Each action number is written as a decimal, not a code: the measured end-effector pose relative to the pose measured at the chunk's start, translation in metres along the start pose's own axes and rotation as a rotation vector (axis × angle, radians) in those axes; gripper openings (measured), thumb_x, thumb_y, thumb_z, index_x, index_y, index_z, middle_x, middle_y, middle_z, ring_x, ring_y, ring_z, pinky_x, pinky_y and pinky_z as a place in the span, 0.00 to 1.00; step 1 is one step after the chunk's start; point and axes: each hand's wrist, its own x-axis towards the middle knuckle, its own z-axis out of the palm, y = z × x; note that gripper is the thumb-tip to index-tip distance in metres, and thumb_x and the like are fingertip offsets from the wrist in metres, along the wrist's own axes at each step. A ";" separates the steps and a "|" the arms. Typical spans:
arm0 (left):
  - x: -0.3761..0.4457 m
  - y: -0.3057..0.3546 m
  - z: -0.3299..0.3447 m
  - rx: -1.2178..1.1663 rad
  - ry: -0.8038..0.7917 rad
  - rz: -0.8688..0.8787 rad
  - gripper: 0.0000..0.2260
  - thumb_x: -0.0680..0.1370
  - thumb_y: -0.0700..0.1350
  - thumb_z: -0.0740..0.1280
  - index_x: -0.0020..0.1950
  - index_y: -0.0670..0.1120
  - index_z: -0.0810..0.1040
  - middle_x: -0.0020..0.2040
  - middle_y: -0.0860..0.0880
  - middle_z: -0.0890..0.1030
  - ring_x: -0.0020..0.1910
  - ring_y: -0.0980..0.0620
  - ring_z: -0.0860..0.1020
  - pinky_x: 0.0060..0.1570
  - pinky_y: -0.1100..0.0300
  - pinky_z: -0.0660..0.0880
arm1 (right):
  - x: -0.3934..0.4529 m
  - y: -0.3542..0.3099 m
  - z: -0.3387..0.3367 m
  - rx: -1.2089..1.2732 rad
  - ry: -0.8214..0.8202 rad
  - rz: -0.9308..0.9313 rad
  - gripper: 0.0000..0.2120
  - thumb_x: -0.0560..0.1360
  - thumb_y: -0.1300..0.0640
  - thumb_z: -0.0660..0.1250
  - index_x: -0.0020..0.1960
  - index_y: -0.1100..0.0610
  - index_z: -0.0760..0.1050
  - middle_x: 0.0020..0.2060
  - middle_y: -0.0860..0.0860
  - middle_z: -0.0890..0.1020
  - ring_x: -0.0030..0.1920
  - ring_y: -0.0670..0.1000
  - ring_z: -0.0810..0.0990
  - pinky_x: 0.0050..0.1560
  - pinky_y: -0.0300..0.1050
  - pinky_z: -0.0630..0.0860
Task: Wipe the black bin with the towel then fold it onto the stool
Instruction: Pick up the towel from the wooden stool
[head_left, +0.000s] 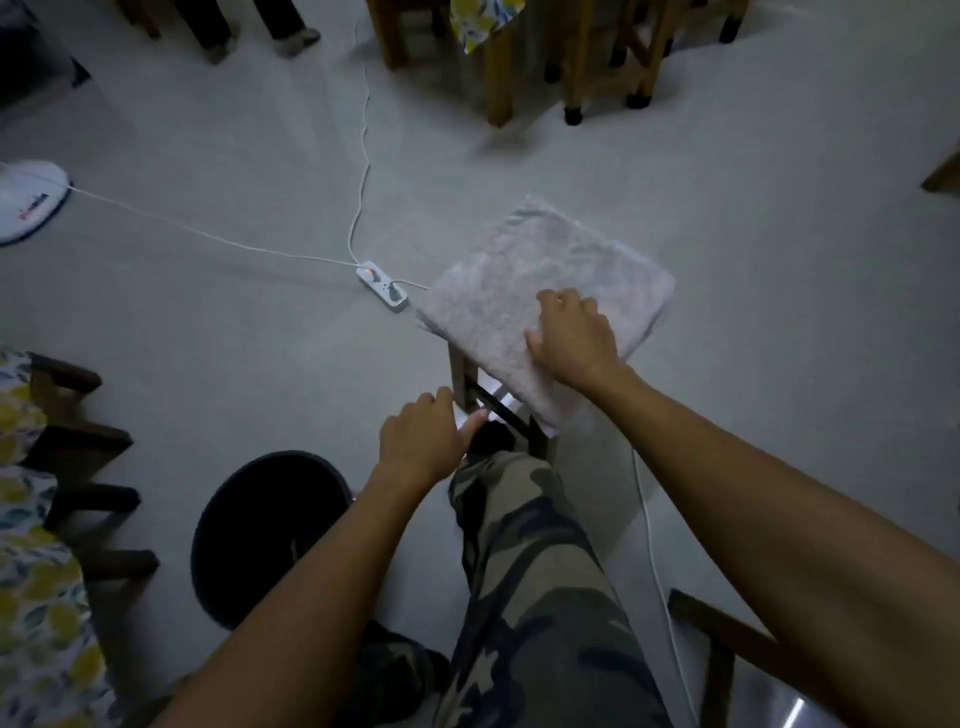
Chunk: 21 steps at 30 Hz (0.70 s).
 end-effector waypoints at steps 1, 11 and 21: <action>0.001 -0.007 0.004 0.003 -0.021 -0.027 0.32 0.79 0.71 0.52 0.68 0.47 0.72 0.63 0.45 0.80 0.57 0.43 0.80 0.53 0.44 0.78 | 0.010 0.000 0.004 -0.009 0.010 -0.004 0.26 0.81 0.46 0.62 0.74 0.57 0.65 0.70 0.62 0.71 0.65 0.65 0.72 0.62 0.60 0.72; -0.023 -0.082 0.063 -0.025 -0.161 -0.219 0.34 0.80 0.71 0.51 0.72 0.47 0.70 0.67 0.44 0.78 0.61 0.43 0.79 0.57 0.45 0.78 | 0.038 0.005 0.044 -0.119 0.116 0.071 0.33 0.83 0.37 0.53 0.77 0.60 0.64 0.76 0.62 0.68 0.76 0.65 0.65 0.72 0.65 0.63; -0.069 -0.099 0.077 -0.114 -0.165 -0.282 0.32 0.80 0.70 0.53 0.71 0.48 0.71 0.67 0.46 0.78 0.62 0.43 0.79 0.57 0.46 0.77 | 0.017 -0.037 0.026 -0.123 0.095 -0.017 0.13 0.78 0.59 0.68 0.61 0.57 0.70 0.56 0.59 0.75 0.53 0.59 0.77 0.50 0.53 0.77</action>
